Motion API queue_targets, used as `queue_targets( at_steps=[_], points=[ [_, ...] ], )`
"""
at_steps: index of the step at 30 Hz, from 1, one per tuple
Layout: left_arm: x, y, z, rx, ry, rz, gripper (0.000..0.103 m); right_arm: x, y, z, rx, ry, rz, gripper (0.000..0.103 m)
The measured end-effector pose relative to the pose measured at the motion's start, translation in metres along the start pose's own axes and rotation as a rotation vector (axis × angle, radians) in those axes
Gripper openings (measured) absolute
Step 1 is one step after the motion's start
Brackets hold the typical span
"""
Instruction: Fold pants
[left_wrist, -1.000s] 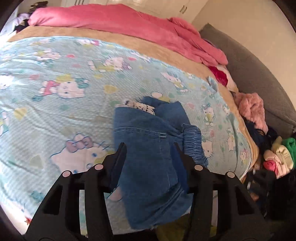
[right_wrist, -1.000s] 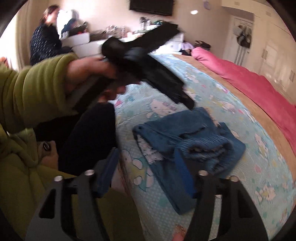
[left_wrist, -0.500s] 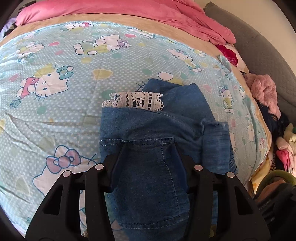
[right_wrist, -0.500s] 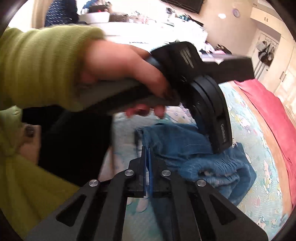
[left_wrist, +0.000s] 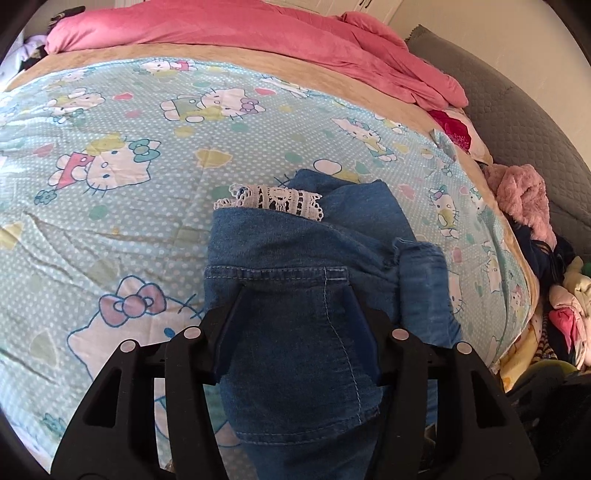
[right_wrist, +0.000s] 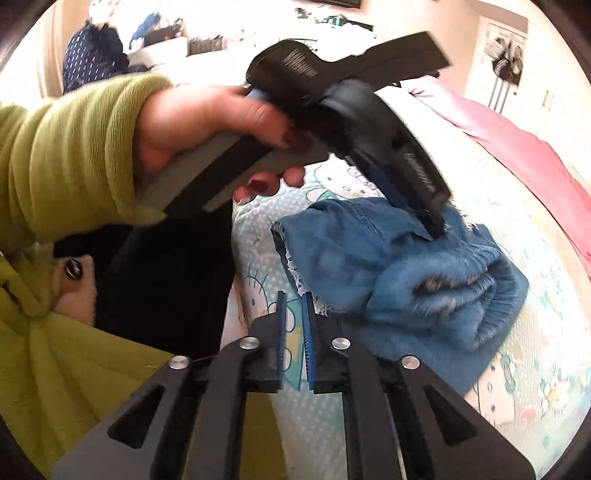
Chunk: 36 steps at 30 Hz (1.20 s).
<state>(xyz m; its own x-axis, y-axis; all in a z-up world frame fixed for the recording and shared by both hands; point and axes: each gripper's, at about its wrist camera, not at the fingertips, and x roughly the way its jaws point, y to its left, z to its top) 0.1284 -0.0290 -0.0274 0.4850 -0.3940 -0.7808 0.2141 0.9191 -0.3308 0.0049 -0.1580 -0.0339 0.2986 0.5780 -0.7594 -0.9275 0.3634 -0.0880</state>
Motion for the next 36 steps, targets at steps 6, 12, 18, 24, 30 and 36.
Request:
queue_targets(
  at_steps=[6,12,18,24,30,36],
  points=[
    [-0.016,-0.01,-0.004,0.025,-0.041,0.033,0.06,-0.035,-0.007,-0.009,0.072,-0.07,-0.049,0.033],
    [-0.037,-0.022,-0.008,0.067,-0.095,0.098,0.07,-0.073,-0.03,-0.01,0.178,-0.188,-0.118,0.05],
    [-0.059,-0.033,-0.011,0.105,-0.149,0.135,0.081,-0.099,-0.042,-0.004,0.256,-0.267,-0.176,0.068],
    [-0.078,-0.041,-0.015,0.128,-0.196,0.159,0.092,-0.114,-0.058,-0.001,0.33,-0.329,-0.235,0.085],
    [-0.084,-0.037,-0.018,0.11,-0.212,0.179,0.093,-0.112,-0.074,-0.003,0.399,-0.33,-0.287,0.09],
    [-0.08,-0.029,-0.022,0.087,-0.196,0.195,0.093,-0.103,-0.091,-0.009,0.479,-0.297,-0.322,0.091]
  ],
)
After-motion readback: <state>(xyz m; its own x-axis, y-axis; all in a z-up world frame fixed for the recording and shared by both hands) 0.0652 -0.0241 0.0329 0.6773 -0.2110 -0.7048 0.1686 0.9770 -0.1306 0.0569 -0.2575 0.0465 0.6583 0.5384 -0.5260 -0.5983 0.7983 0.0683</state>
